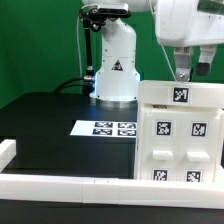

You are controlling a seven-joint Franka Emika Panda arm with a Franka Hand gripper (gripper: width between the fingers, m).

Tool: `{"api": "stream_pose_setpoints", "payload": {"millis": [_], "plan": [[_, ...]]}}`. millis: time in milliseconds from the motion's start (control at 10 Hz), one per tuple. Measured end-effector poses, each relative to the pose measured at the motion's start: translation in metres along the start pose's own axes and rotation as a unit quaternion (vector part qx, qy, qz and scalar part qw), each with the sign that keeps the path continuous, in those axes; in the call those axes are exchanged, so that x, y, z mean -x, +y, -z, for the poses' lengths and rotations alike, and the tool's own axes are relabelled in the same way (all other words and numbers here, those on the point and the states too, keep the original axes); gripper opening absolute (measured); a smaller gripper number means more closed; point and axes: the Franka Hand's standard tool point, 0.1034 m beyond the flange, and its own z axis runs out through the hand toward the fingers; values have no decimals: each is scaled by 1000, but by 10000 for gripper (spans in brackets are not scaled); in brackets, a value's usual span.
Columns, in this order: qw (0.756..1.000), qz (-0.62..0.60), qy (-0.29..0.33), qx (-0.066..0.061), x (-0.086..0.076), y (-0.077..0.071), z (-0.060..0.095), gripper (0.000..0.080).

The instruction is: Assemble cabinet

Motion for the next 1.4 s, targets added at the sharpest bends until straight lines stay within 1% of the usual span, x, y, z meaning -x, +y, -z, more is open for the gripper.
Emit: {"api": "stream_pose_setpoints", "payload": {"millis": [100, 200, 500, 700, 800, 900, 1200, 1400], "plan": [[998, 65, -3, 8, 2, 1, -3, 649], [994, 107, -7, 11, 4, 1, -7, 649], [995, 98, -10, 6, 6, -1, -16, 649], [998, 69, -12, 2, 7, -3, -23, 649], [998, 69, -12, 2, 8, -2, -23, 649], [999, 48, -12, 2, 8, -2, -23, 549], [998, -69, -12, 3, 8, -2, -23, 553], [987, -161, -10, 3, 8, -2, -23, 553]]}}
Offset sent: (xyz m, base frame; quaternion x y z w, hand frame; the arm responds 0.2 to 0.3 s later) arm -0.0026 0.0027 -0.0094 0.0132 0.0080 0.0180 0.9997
